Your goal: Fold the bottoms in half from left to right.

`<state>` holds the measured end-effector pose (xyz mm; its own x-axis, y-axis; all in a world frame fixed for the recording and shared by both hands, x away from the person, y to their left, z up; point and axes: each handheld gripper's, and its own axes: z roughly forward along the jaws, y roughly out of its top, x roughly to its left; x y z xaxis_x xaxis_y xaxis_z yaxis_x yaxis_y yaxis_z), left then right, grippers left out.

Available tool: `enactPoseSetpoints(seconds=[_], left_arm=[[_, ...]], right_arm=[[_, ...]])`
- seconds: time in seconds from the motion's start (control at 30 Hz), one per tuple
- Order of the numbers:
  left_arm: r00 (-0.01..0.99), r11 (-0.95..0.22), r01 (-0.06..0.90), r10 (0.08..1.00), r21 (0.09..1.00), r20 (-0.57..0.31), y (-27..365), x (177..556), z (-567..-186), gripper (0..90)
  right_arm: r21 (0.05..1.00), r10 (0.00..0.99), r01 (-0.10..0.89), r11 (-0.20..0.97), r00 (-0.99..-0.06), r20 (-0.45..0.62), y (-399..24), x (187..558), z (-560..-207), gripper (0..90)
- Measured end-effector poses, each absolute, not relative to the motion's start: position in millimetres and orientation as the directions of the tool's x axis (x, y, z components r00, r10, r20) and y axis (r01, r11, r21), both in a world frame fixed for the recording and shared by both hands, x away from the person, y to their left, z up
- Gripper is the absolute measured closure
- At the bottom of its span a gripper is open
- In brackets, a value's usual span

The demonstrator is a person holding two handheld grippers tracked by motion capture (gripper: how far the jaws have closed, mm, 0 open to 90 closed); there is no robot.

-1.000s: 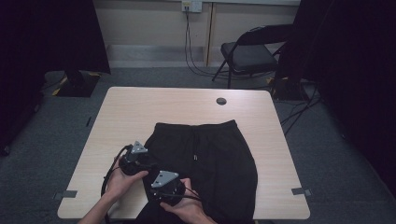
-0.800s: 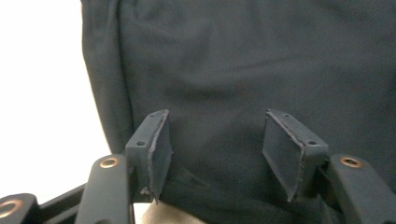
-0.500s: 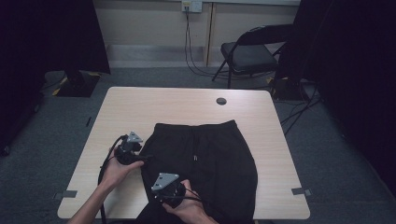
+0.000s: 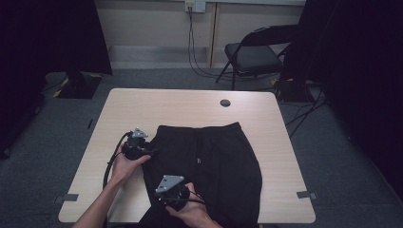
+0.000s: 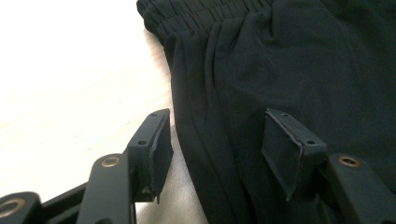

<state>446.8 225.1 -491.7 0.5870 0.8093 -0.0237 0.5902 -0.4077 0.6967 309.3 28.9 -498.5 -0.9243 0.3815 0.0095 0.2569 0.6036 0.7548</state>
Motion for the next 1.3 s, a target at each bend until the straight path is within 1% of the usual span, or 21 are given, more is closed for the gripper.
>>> enactPoseSetpoints(seconds=[0.07,0.1,0.17,0.23,0.3,0.33,0.43,0.53,0.63,0.77,0.9,1.03,1.1,1.3], left_arm=[[0.584,-0.404,0.588,0.811,0.701,-0.022,221.8,446.1,-491.7,45.2],[0.6,-0.425,0.581,0.8,0.694,-0.013,219.7,445.4,-490.2,48.8],[0.615,-0.432,0.58,0.788,0.691,-0.024,215.7,443.3,-489.3,64.7],[0.627,-0.42,0.583,0.777,0.696,-0.056,215.2,443.3,-489.7,75.6],[0.612,-0.39,0.601,0.786,0.697,-0.088,216.5,444.4,-490.1,84.5],[0.6,-0.384,0.607,0.795,0.695,-0.085,216.4,444.3,-489.4,87.1],[0.592,-0.336,0.62,0.793,0.709,-0.142,220.2,444.6,-485.3,88.3],[0.577,-0.258,0.62,0.79,0.741,-0.207,227.1,444.5,-477.8,88.6],[0.572,-0.216,0.614,0.784,0.759,-0.24,230.8,442.7,-470.7,88.6],[0.574,-0.206,0.596,0.785,0.776,-0.233,229.6,438.3,-459.6,88.6],[0.572,-0.155,0.587,0.774,0.795,-0.272,228.1,437.5,-445.6,88.6],[0.565,-0.131,0.576,0.778,0.807,-0.276,230.9,439.9,-432.0,88.5],[0.56,-0.093,0.57,0.771,0.816,-0.303,234.4,440.7,-423.4,88.6],[0.548,-0.044,0.526,0.782,0.849,-0.299,247.3,442.7,-386.9,88.6]], right_arm=[[0.753,0.381,0.263,0.603,-0.924,0.017,28.9,310.0,-498.3,89.2],[0.752,0.382,0.266,0.604,-0.924,0.02,28.9,310.0,-498.1,89.3],[0.754,0.395,0.287,0.59,-0.918,0.041,28.8,310.6,-498.6,89.4],[0.757,0.408,0.308,0.576,-0.911,0.06,28.1,310.8,-499.3,89.7],[0.758,0.412,0.313,0.573,-0.909,0.064,28.3,310.9,-499.1,89.9],[0.755,0.414,0.317,0.574,-0.908,0.066,28.3,311.3,-498.6,90.0],[0.759,0.422,0.332,0.56,-0.903,0.083,26.4,312.0,-494.3,90.0],[0.779,0.435,0.35,0.52,-0.893,0.112,21.8,312.8,-483.8,90.0],[0.801,0.436,0.338,0.494,-0.893,0.108,19.1,310.7,-470.0,90.0],[0.826,0.413,0.308,0.473,-0.905,0.101,19.0,304.8,-446.5,90.0],[0.852,0.381,0.267,0.451,-0.92,0.086,21.0,300.8,-422.7,90.0],[0.87,0.37,0.255,0.422,-0.924,0.091,21.8,302.4,-403.8,90.0],[0.879,0.365,0.251,0.405,-0.926,0.096,22.4,304.3,-394.7,90.0],[0.911,0.347,0.215,0.352,-0.934,0.086,30.1,310.1,-360.0,90.0]])
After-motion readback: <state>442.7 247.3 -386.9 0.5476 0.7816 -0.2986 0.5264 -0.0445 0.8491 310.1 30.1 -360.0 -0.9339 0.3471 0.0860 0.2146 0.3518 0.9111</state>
